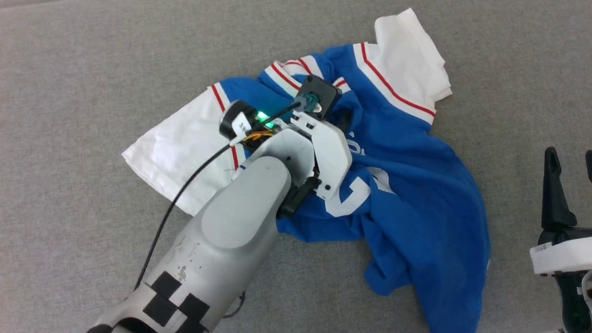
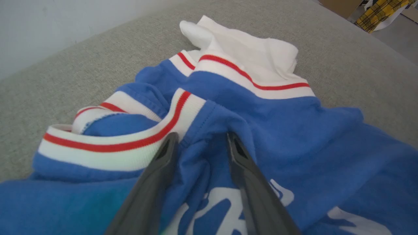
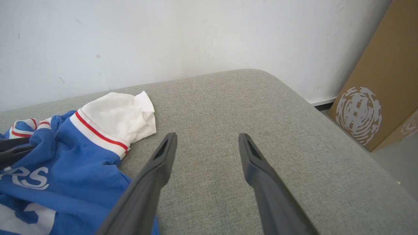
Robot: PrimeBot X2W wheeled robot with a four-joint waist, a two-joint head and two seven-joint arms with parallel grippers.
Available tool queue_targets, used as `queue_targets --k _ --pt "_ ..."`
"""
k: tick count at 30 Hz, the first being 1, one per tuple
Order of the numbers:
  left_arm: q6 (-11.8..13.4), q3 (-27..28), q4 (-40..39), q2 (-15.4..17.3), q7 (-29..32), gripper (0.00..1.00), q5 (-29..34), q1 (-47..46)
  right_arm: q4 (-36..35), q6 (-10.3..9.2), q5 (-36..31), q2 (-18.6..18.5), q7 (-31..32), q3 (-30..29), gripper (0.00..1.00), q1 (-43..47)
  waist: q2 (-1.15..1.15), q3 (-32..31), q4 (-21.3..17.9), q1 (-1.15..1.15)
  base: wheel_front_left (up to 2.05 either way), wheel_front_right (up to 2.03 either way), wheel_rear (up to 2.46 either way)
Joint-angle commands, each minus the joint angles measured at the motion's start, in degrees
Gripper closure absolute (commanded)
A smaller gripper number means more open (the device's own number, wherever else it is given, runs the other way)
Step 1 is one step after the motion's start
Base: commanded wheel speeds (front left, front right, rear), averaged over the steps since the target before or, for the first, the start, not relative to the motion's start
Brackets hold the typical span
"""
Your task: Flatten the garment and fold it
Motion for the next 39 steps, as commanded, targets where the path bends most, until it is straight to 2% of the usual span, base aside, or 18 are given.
queue_targets --k 1,6,10,14,18,24,26,28,30,36,39 --pt "0.4 -0.2 0.1 -0.2 -0.5 0.0 -0.5 0.4 0.1 -0.05 0.4 0.2 -0.4 0.0 0.0 -1.0 0.0 -0.1 0.1 -0.01 0.0 0.0 0.0" --pt "3.6 0.4 -1.3 -0.2 -6.3 0.0 -4.7 -0.6 0.6 -0.05 0.3 0.2 -0.6 -0.9 0.0 -0.8 0.0 -2.0 2.0 -0.01 0.0 0.0 0.0" --pt "6.2 3.7 -4.5 0.3 -12.2 0.0 -5.6 -0.9 0.5 -0.05 0.0 0.2 -0.3 -1.1 0.0 -0.3 0.0 -4.4 4.0 -0.01 0.0 0.0 0.0" --pt "9.0 8.1 -10.8 3.7 -18.3 0.0 -6.2 2.5 0.2 -0.05 -0.1 0.2 0.3 -1.5 0.0 0.7 0.0 -7.1 5.6 -0.01 0.0 0.0 0.0" --pt "12.8 12.0 -18.1 8.4 -21.8 0.0 -6.6 10.5 -0.1 -0.05 -0.1 0.2 0.8 -1.6 0.0 1.9 0.0 -9.3 6.6 -0.01 0.0 0.0 0.0" --pt "18.8 17.1 -29.0 12.7 -22.8 0.0 -9.2 25.6 -1.3 -0.05 0.2 0.2 1.5 -2.2 0.0 3.7 0.0 -9.8 8.0 -0.01 0.0 0.0 0.0" --pt "19.9 17.4 -31.0 14.5 -21.9 0.0 -8.5 27.8 -1.8 -0.05 0.2 0.2 1.8 -2.3 0.0 3.9 0.0 -9.3 8.6 -0.01 0.0 0.0 0.0" --pt "19.9 17.2 -31.9 15.7 -20.0 0.0 -8.5 28.1 -2.3 -0.05 0.0 0.2 2.1 -2.1 0.0 3.8 0.0 -8.6 9.0 -0.01 0.0 0.0 0.0" --pt "19.0 16.0 -31.3 17.4 -16.9 0.0 -7.8 26.8 -2.8 -0.05 -0.2 0.2 2.4 -1.8 0.0 3.3 0.0 -7.9 9.2 -0.01 0.0 0.0 0.0" --pt "16.4 12.0 -25.9 19.5 -4.6 0.0 -7.8 20.5 -3.7 -0.05 -0.6 0.2 3.1 -0.9 0.0 2.0 0.0 -5.1 8.7 -0.01 0.0 0.0 0.0" --pt "16.4 11.0 -22.2 20.4 2.0 0.0 -8.2 18.3 -3.5 -0.05 -0.4 0.2 3.1 -0.8 0.0 1.7 0.0 -3.9 7.9 -0.01 0.0 0.0 0.0"
